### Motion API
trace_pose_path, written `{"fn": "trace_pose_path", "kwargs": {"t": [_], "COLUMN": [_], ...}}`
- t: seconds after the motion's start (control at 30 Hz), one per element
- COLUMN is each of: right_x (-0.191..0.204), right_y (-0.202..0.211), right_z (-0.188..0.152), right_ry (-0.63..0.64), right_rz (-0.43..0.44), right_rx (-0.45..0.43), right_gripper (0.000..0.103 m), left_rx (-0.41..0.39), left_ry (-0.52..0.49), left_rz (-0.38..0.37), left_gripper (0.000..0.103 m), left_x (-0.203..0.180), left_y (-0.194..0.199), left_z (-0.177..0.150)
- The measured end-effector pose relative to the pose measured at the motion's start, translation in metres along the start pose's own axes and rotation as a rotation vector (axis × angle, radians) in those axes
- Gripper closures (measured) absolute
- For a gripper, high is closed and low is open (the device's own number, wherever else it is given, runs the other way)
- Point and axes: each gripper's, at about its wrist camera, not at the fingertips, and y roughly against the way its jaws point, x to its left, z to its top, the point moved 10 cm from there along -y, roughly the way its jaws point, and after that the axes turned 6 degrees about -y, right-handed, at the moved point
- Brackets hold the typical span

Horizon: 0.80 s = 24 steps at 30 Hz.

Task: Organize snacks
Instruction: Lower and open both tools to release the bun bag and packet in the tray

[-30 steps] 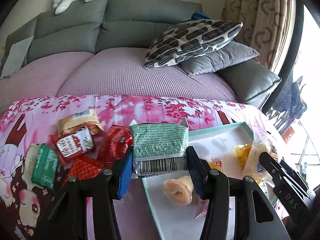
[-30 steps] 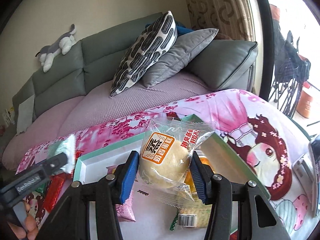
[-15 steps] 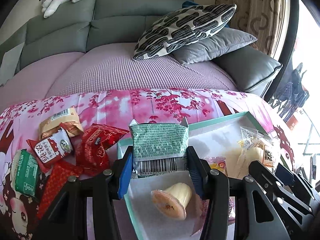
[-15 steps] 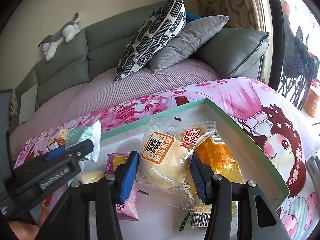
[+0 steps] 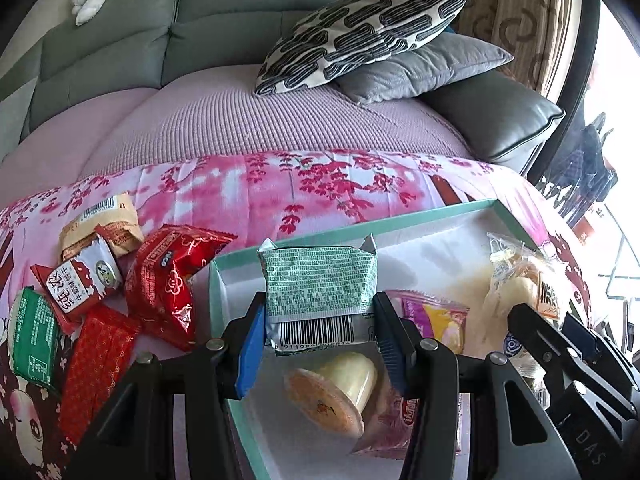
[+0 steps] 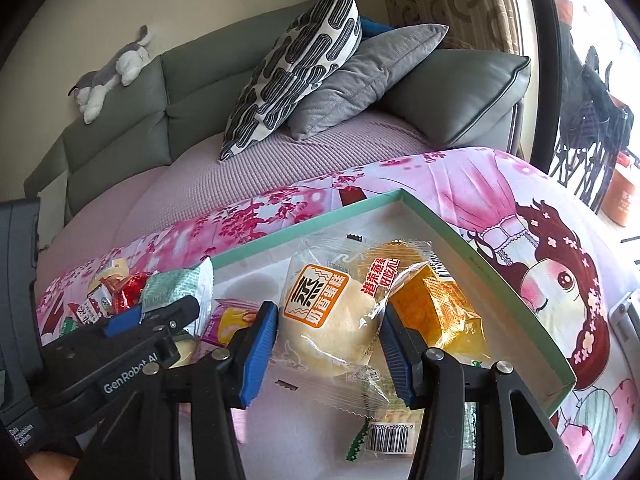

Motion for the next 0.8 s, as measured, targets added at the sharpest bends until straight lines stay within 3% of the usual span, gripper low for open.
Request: {"fn": "trace_pose_path", "kwargs": {"t": [0.37, 0.43, 0.8], "right_x": [-0.004, -0.004, -0.004], "right_y": [-0.003, -0.003, 0.005], "right_z": [-0.002, -0.002, 0.005], "right_ry": [-0.008, -0.006, -0.017], "right_rz": [-0.013, -0.014, -0.009], "right_rx": [0.018, 0.019, -0.006], "right_gripper": [0.048, 0.047, 0.043], "left_rx": [0.036, 0.041, 0.027], "left_ry": [-0.006, -0.006, -0.020], "left_rz": [0.000, -0.005, 0.000], "left_gripper": [0.048, 0.040, 0.038], "left_x": [-0.004, -0.006, -0.011], "left_y": [0.002, 0.004, 0.028], "left_z": [-0.002, -0.002, 0.004]}}
